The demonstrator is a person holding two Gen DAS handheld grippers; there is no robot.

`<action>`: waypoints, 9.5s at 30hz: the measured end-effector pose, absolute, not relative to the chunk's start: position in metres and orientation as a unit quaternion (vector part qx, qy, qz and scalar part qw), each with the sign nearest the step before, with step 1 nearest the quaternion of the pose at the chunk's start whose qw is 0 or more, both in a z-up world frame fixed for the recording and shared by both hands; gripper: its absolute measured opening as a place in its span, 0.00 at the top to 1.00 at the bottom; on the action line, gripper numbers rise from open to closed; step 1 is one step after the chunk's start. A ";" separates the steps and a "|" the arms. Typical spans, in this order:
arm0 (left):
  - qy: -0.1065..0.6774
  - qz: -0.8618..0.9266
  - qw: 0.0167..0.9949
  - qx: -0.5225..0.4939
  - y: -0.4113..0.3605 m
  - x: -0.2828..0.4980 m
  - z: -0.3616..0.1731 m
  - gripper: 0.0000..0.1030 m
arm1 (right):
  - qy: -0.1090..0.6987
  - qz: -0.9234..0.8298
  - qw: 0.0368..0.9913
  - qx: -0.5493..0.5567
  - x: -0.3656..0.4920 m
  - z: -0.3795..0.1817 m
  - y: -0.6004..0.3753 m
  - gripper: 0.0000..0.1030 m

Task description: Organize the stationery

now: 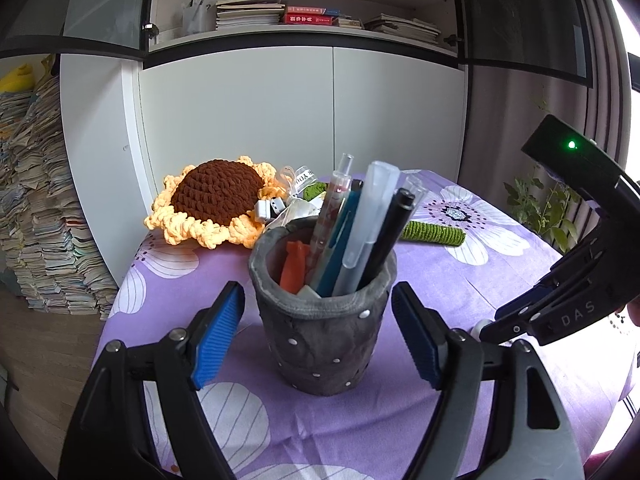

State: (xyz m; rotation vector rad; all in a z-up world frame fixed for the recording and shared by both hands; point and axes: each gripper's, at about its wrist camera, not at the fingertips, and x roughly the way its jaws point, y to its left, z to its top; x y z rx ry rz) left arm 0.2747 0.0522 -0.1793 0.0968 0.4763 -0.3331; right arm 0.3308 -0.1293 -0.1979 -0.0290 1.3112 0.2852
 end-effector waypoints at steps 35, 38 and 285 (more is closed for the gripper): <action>0.234 -0.171 0.956 0.047 0.050 0.273 -0.178 0.35 | 0.343 0.296 0.890 -0.043 0.327 -0.020 -0.031 0.75; 0.234 -0.174 0.956 0.045 0.051 0.272 -0.178 0.35 | 0.364 0.312 0.876 -0.050 0.341 -0.037 -0.016 0.75; 0.232 -0.160 0.955 0.096 -0.019 0.240 -0.117 0.01 | 0.301 0.103 0.948 0.020 0.228 -0.136 -0.195 0.44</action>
